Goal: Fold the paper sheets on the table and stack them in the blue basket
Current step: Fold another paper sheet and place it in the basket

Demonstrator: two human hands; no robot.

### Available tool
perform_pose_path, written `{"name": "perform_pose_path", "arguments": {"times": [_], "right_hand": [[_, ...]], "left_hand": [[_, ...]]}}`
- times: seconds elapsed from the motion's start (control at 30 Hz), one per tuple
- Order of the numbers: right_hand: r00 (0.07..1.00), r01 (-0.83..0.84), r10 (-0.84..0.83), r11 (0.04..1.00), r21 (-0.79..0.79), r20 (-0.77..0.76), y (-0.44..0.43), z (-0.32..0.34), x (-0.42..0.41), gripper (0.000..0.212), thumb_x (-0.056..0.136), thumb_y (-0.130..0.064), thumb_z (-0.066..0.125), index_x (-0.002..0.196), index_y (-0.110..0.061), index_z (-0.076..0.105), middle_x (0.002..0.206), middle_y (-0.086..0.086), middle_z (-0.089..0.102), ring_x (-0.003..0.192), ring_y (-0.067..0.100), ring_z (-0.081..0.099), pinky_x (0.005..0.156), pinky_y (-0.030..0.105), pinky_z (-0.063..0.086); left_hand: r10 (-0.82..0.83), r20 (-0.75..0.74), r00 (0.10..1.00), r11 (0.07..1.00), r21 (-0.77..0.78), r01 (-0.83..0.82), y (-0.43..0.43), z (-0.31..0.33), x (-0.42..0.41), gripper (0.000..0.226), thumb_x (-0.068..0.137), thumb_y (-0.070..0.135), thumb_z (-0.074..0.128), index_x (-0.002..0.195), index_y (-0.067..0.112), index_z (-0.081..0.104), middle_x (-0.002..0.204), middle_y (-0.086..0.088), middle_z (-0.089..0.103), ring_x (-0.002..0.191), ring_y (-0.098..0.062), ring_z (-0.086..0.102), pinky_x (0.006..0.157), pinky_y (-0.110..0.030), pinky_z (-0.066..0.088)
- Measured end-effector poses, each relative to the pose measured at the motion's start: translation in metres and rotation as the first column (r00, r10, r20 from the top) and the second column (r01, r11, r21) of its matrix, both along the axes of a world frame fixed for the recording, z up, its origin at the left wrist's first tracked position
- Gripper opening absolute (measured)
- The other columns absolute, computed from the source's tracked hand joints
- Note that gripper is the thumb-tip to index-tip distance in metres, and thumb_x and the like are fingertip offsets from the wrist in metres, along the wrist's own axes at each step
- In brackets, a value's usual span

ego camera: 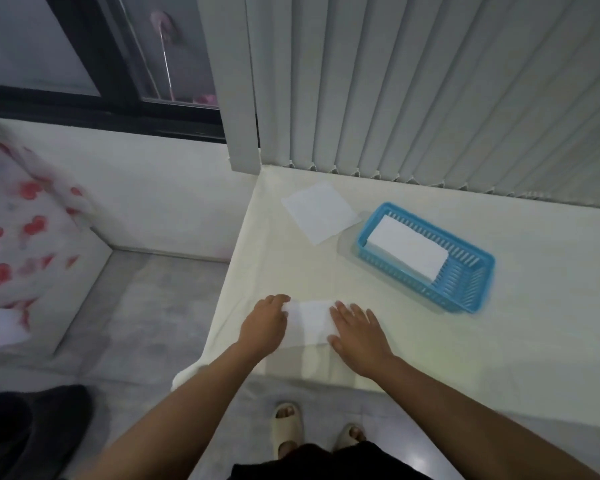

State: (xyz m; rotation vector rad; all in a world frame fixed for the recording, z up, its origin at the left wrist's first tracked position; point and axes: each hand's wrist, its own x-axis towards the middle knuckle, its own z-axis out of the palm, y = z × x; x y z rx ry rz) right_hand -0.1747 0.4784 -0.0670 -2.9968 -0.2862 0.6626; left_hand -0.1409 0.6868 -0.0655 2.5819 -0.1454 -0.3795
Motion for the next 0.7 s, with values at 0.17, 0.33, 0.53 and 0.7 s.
{"name": "perform_pose_path", "arguments": {"times": [0.17, 0.33, 0.53, 0.7], "right_hand": [[0.999, 0.016, -0.016, 0.999, -0.033, -0.028, 0.003, -0.002, -0.004, 0.062, 0.1, -0.043, 0.026, 0.154, -0.02, 0.003, 0.163, 0.0, -0.002, 0.15, 0.026, 0.001, 0.12, 0.045, 0.002], [0.999, -0.014, 0.013, 0.999, -0.033, -0.035, -0.003, 0.004, 0.001, 0.062, 0.098, -0.038, 0.032, 0.154, -0.021, 0.009, 0.163, 0.0, 0.005, 0.149, 0.026, 0.006, 0.12, 0.045, 0.006], [0.998, 0.013, -0.015, 0.999, -0.03, -0.064, -0.01, 0.009, -0.002, 0.061, 0.097, -0.033, 0.035, 0.153, -0.022, 0.014, 0.163, 0.0, 0.008, 0.148, 0.026, 0.014, 0.12, 0.044, 0.011], [0.998, 0.025, -0.027, 0.999, -0.031, -0.059, -0.009, 0.011, -0.004, 0.061, 0.097, -0.033, 0.036, 0.153, -0.022, 0.015, 0.163, 0.0, 0.01, 0.146, 0.027, 0.017, 0.119, 0.043, 0.013]], "left_hand": [[-0.075, -0.075, 0.994, 0.979, 0.186, 0.088, -0.009, 0.002, 0.02, 0.044, 0.092, 0.04, 0.051, 0.132, 0.022, 0.046, 0.126, -0.003, 0.057, 0.119, -0.023, 0.052, 0.095, -0.035, 0.045], [-0.107, -0.188, 0.976, 0.973, 0.183, 0.142, -0.01, 0.008, 0.042, 0.035, 0.087, 0.04, 0.058, 0.117, 0.022, 0.059, 0.124, -0.004, 0.055, 0.118, -0.023, 0.05, 0.096, -0.034, 0.044], [-0.125, -0.317, 0.94, 0.987, 0.06, 0.151, -0.017, 0.009, 0.049, 0.05, 0.082, 0.036, 0.066, 0.124, 0.017, 0.048, 0.117, -0.008, 0.063, 0.107, -0.025, 0.06, 0.083, -0.032, 0.045], [-0.21, -0.306, 0.929, 0.971, 0.046, 0.235, -0.027, 0.006, 0.046, 0.023, 0.082, 0.034, 0.063, 0.098, 0.017, 0.057, 0.107, -0.004, 0.062, 0.095, -0.02, 0.055, 0.075, -0.027, 0.04]]}}
